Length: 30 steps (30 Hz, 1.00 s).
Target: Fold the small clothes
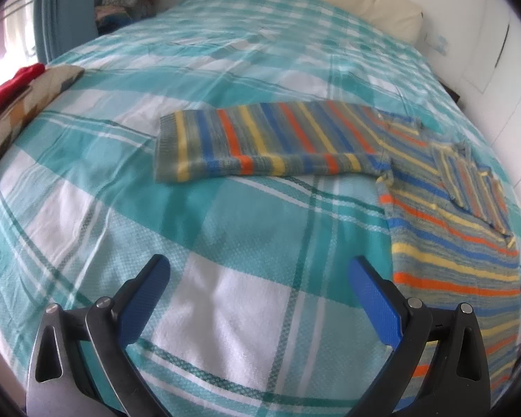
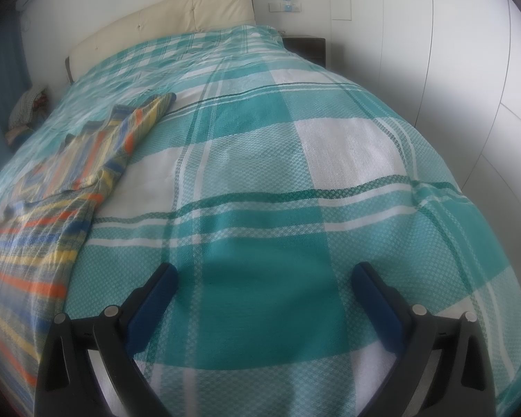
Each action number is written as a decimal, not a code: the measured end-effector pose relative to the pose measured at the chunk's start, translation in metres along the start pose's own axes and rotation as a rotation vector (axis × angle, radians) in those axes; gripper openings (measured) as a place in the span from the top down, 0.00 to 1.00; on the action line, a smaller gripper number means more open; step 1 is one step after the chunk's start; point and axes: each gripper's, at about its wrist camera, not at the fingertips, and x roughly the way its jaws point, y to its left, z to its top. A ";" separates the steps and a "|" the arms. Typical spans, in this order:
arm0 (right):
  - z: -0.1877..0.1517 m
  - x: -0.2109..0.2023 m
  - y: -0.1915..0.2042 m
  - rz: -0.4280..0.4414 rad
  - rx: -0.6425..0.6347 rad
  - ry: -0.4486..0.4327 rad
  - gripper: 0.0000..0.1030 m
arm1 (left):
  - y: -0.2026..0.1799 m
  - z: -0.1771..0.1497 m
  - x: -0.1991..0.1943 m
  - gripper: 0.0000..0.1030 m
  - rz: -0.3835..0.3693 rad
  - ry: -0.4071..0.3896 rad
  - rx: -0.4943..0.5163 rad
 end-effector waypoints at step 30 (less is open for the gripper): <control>-0.001 0.003 0.004 -0.004 -0.013 0.008 0.01 | -0.052 0.170 0.020 0.98 -0.151 0.045 0.071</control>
